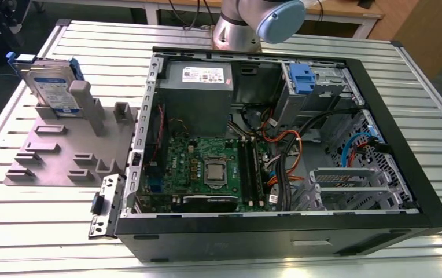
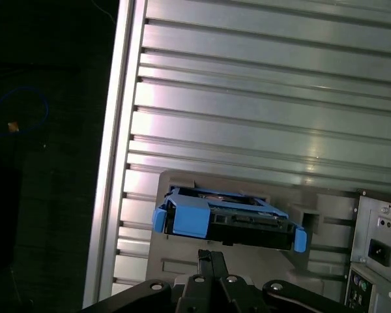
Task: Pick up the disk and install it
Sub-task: 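Pick up the disk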
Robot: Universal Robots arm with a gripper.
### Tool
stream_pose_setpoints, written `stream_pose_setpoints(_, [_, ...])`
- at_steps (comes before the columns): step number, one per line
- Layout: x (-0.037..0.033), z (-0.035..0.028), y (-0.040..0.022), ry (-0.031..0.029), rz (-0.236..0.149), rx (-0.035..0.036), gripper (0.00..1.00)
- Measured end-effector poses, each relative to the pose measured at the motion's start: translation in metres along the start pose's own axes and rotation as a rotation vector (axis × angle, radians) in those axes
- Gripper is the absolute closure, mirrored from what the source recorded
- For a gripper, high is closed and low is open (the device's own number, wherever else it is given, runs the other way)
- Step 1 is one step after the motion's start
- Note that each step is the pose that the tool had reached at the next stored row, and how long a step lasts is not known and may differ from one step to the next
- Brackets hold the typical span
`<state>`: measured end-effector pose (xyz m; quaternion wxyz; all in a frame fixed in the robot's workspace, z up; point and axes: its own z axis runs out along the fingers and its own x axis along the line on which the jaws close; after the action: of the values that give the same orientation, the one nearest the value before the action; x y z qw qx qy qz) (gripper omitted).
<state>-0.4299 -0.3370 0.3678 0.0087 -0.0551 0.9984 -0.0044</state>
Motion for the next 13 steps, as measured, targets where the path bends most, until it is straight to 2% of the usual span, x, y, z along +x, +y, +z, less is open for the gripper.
stream_pose_setpoints(7, [0.0,0.0,0.0,0.0,-0.004,0.0,0.89])
stream_pose_setpoints(13, [0.0,0.0,0.0,-0.0002,-0.025,-0.0004,0.89])
